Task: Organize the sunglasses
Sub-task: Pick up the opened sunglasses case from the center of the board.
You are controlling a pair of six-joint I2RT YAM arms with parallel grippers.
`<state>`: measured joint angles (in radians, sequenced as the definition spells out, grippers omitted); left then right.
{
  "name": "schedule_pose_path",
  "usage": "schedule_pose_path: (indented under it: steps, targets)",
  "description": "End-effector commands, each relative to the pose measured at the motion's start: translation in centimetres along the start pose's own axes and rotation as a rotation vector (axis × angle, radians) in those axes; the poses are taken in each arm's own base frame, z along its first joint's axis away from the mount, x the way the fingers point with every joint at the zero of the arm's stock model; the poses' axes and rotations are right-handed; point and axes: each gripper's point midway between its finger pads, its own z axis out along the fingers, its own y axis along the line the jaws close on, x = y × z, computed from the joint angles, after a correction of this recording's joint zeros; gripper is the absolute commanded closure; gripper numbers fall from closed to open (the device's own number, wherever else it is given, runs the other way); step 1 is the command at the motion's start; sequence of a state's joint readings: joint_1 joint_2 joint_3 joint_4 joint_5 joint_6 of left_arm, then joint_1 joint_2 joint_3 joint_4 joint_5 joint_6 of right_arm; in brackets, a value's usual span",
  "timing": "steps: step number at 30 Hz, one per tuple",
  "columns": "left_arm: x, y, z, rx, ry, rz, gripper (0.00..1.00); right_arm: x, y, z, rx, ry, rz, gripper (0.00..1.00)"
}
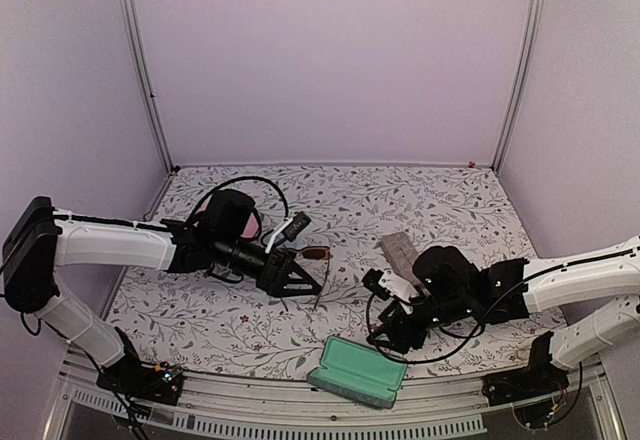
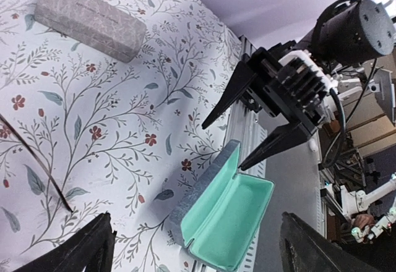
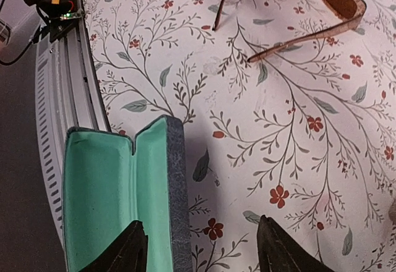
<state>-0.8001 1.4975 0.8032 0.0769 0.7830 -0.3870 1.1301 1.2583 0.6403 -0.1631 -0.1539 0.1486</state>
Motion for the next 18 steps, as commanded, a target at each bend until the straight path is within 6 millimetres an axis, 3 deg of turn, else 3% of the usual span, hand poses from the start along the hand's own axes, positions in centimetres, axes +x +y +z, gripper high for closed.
schedule_pose_path:
  steps: [1, 6, 10, 12, 18]
  targets:
    - [0.3, 1.6, -0.3, -0.086, -0.002, -0.003, 0.07, 2.7, 0.4, 0.8, -0.042, 0.082, 0.146, 0.33]
    - [0.8, 2.1, 0.0, -0.099, 0.007, -0.012, 0.08, 5.8, 0.1, 1.7, -0.051, 0.171, 0.234, 0.30]
    - [1.0, 2.0, 0.1, -0.096, 0.011, -0.011, 0.08, 7.0, 0.9, 2.1, -0.128, 0.200, 0.278, 0.32]
    - [1.0, 2.1, 0.1, -0.101, 0.010, -0.011, 0.08, 7.1, 1.3, 2.2, -0.156, 0.199, 0.290, 0.37]
    - [1.3, 2.4, 0.1, -0.113, 0.012, -0.016, 0.08, 7.0, 1.4, 2.5, -0.183, 0.206, 0.284, 0.66]
